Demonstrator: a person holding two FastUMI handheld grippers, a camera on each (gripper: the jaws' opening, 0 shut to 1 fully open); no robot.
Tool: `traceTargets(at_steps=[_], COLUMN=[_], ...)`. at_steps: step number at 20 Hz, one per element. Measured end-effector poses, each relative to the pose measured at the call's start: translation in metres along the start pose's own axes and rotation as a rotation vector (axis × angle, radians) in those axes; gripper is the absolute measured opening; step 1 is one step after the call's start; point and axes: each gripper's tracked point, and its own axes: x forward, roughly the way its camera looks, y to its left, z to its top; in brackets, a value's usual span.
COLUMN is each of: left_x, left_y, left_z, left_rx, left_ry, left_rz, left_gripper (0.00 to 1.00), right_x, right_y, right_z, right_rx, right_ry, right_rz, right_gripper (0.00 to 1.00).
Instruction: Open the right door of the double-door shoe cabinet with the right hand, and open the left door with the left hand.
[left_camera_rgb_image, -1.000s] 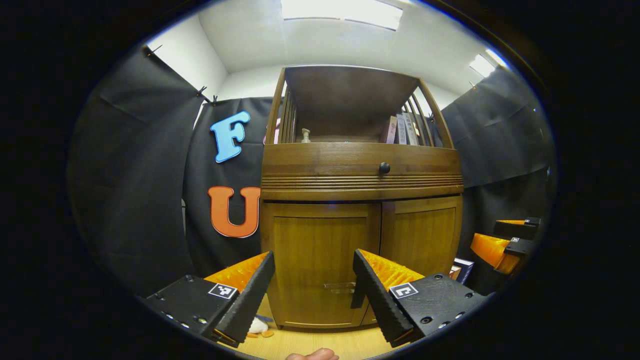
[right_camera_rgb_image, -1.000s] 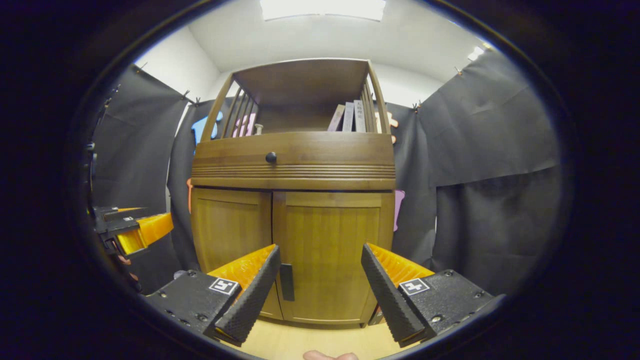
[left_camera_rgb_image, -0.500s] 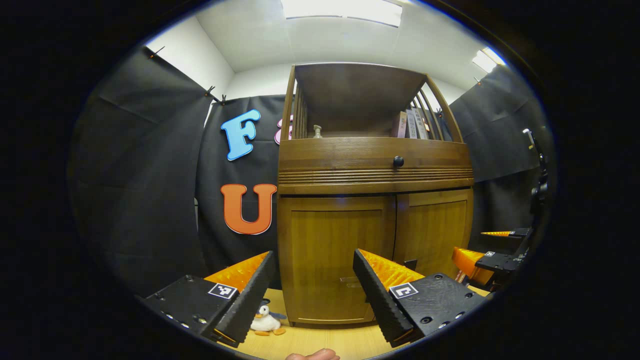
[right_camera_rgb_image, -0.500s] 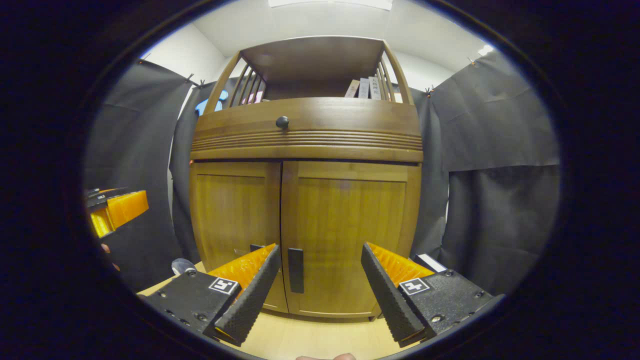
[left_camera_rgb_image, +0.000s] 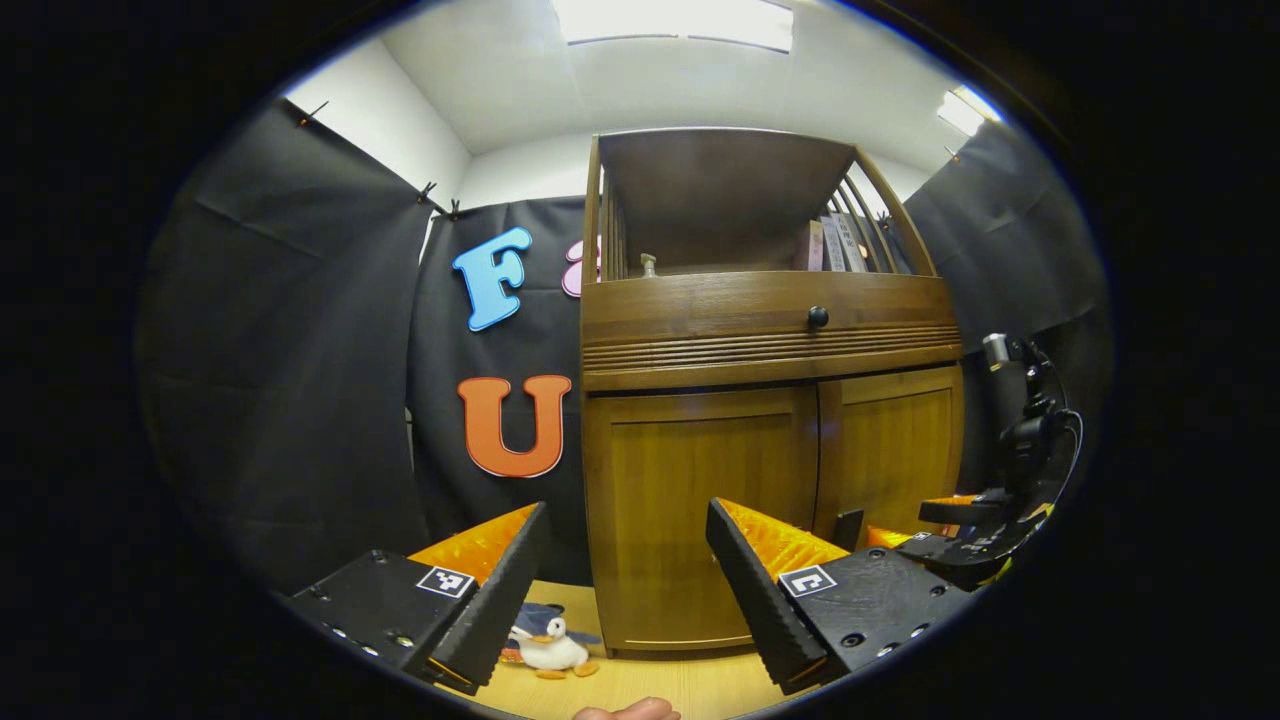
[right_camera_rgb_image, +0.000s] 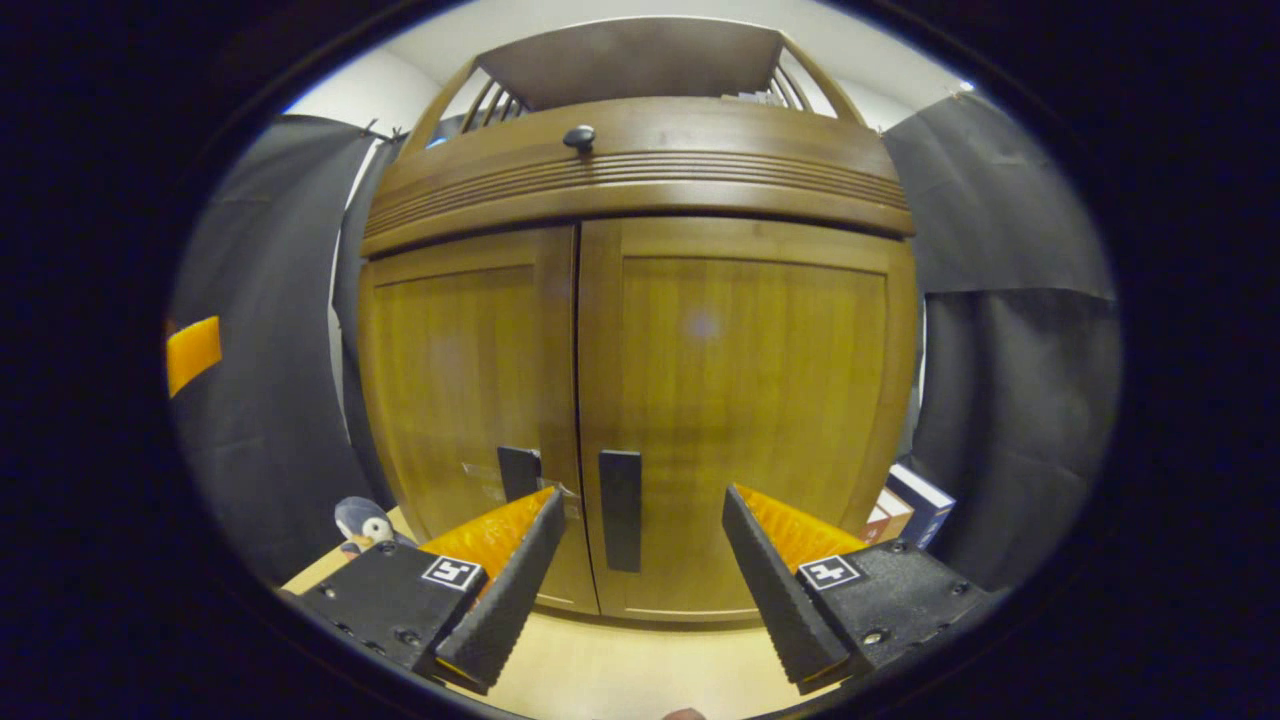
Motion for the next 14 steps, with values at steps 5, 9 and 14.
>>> traceTargets(at_steps=[5, 9, 14], left_x=[-0.001, -0.004, -0.004], left_y=[0.017, 0.027, 0.031], left_z=[-0.007, -0.009, -0.012], left_rx=[-0.016, -0.022, -0.033], left_ry=[0.011, 0.013, 0.024], left_rz=[0.036, 0.067, 0.091], left_gripper=[0.94, 0.94, 0.95], right_x=[0.036, 0.050, 0.073], right_y=[0.008, 0.014, 0.014], right_z=[-0.018, -0.024, -0.027], right_rx=[-0.010, -0.009, -0.025], right_ry=[0.040, 0.083, 0.079], right_rz=[0.001, -0.037, -0.062], right_gripper=[0.88, 0.80, 0.66])
